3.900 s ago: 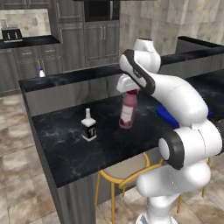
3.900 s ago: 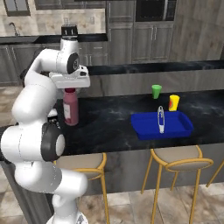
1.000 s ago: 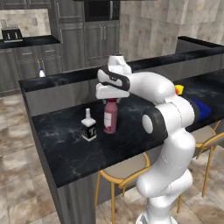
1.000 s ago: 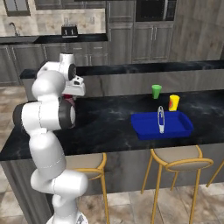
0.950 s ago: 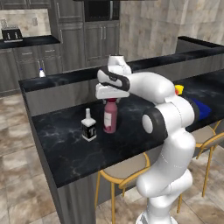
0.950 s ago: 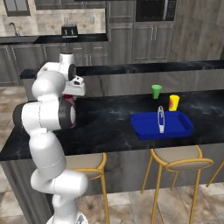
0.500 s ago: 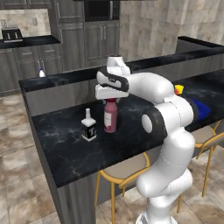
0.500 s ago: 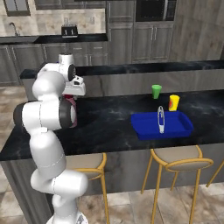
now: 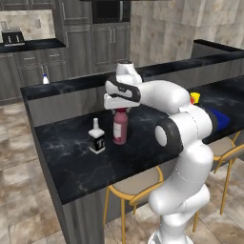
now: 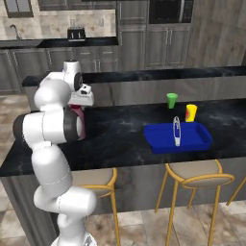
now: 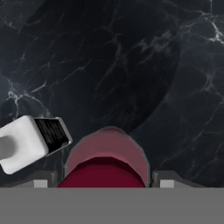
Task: Place the drinks on the dining counter in a tight cluster.
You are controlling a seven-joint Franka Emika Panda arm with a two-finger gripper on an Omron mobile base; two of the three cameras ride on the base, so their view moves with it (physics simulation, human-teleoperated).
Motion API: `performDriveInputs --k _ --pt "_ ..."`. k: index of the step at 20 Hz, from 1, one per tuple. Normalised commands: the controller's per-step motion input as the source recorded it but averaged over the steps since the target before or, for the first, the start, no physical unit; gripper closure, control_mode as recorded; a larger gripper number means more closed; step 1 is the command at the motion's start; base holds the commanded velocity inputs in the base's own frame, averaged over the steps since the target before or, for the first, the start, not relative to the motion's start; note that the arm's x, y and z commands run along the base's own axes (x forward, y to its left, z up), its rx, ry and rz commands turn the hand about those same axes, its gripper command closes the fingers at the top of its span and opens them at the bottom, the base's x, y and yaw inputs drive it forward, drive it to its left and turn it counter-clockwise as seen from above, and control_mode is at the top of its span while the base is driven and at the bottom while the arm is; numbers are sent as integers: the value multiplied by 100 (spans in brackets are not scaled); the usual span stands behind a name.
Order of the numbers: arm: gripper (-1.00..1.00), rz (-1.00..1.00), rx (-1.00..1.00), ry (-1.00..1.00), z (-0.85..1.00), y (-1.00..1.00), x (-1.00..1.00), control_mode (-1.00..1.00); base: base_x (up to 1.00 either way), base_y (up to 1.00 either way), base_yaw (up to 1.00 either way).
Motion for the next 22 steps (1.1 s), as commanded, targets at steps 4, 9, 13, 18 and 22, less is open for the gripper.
performDriveInputs --k 4,9,13,18,22 --pt "100 -4 0 -12 -41 4 1 -100 0 0 0" --pt "100 -4 0 -2 -19 0 0 -100 0 0 0" --pt "100 -3 0 0 -2 1 1 -100 0 0 0" --pt "100 -2 0 0 0 22 13 -100 0 0 0" --pt "100 0 0 0 0 28 6 -100 0 0 0"
